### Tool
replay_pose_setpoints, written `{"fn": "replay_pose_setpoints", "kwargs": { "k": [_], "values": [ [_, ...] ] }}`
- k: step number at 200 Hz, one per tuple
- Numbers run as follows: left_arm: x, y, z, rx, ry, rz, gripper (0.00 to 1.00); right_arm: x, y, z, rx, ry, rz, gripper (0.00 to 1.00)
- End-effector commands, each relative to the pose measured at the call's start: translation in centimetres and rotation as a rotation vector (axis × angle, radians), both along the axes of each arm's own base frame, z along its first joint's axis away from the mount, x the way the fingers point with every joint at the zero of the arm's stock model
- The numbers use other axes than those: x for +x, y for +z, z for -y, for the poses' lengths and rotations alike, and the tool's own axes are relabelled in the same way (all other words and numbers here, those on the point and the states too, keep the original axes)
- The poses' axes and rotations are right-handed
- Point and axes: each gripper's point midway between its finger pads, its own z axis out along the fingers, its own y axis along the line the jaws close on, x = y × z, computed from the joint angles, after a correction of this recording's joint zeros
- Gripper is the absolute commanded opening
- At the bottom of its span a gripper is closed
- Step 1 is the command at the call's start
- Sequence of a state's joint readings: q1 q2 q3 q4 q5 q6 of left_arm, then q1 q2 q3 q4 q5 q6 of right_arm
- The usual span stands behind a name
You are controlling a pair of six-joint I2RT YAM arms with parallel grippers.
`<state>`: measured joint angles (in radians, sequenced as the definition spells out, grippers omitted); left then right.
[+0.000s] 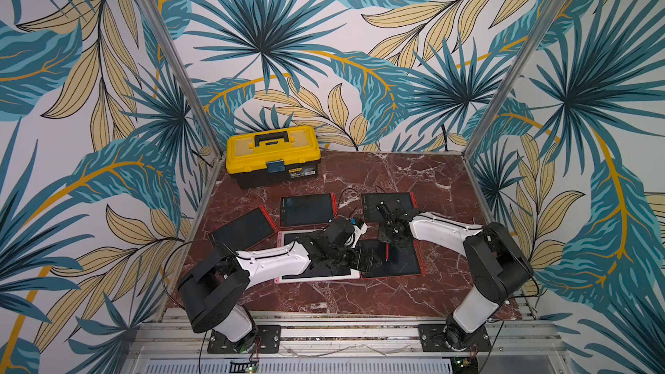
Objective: Place the stylus back onto the writing tablet
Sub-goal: Pick up the stylus from the writing tablet.
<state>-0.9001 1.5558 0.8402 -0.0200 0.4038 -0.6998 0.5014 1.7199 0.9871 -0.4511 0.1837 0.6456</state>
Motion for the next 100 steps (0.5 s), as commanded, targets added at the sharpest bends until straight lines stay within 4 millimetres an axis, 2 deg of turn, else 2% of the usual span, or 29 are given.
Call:
{"fn": "replay_pose_setpoints", "kwargs": {
  "k": [1, 50, 68, 100],
  "values": [
    [-0.21, -0.54, -0.29, 0.014, 0.001, -0.004, 0.97, -3.64, -3.61, 1.21, -0.073, 0.024, -0.172, 0.1],
    [-0.18, -0.48, -0.19, 0.013, -0.001, -0.005, 0.97, -3.62, -3.77, 1.18, -0.08, 0.029, -0.177, 0.13],
    [-0.17, -0.53, -0.16, 0.014, -0.001, -0.007, 0.97, -3.56, -3.72, 1.25, -0.085, 0.028, -0.174, 0.07],
    [-0.15, -0.52, -0.14, 0.013, -0.001, -0.005, 0.97, -3.53, -3.59, 1.3, -0.089, 0.029, -0.172, 0.06]
  ]
}}
